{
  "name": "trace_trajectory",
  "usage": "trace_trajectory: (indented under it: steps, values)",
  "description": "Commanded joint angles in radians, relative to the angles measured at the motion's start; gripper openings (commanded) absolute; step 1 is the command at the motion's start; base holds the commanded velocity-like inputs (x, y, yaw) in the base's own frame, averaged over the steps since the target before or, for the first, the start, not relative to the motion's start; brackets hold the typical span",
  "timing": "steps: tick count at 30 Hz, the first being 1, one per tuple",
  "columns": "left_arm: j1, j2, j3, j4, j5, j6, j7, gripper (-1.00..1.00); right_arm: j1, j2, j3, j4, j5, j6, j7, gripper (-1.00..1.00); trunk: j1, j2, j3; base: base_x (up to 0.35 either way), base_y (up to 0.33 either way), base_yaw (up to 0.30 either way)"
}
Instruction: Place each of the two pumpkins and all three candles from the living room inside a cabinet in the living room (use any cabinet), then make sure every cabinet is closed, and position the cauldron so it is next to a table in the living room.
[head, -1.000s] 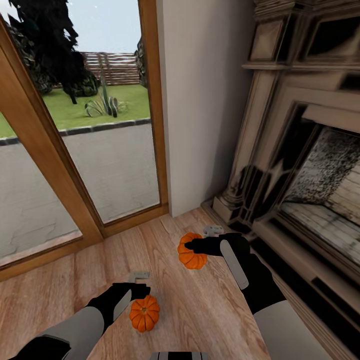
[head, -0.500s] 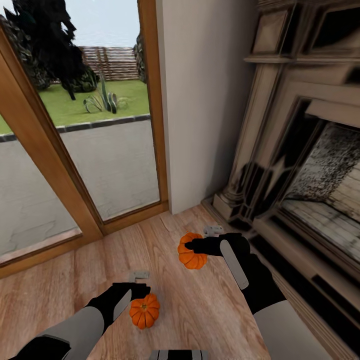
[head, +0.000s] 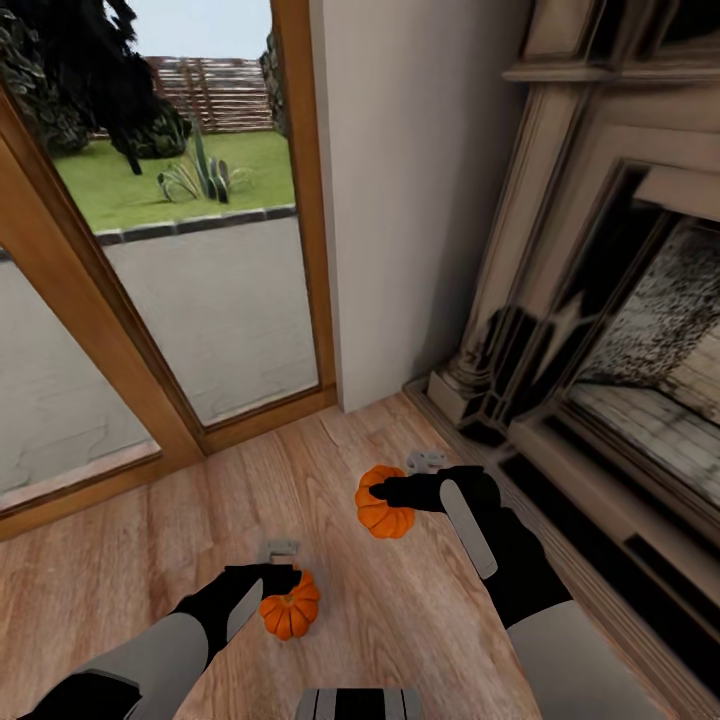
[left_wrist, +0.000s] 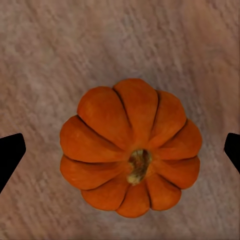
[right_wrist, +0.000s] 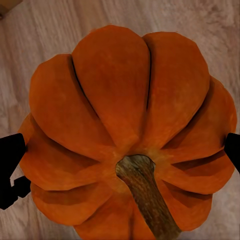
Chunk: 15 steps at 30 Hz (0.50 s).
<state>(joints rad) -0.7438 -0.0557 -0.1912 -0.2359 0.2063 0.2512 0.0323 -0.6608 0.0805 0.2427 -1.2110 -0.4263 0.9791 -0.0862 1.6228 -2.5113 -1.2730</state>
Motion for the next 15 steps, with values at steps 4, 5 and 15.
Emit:
trace_trajectory:
  steps: [4,5,15]
  values:
    - [0.000,0.001,-0.009,-0.002,0.010,0.000,0.003,1.00,0.000,0.001,0.001,-0.001,-0.012,0.003,-0.007,-1.00,0.002,-0.001,-0.016,0.000,0.000,0.000]
    - [0.000,0.001,-0.008,-0.002,0.010,-0.001,0.003,1.00,0.000,0.000,0.001,-0.001,-0.012,0.003,-0.007,-1.00,0.002,-0.002,-0.020,0.000,0.000,0.000]
    - [0.000,0.001,-0.010,-0.002,0.010,-0.005,0.003,1.00,0.000,0.000,0.001,-0.001,-0.012,0.003,-0.007,-1.00,0.004,-0.002,-0.036,0.000,0.000,0.000]
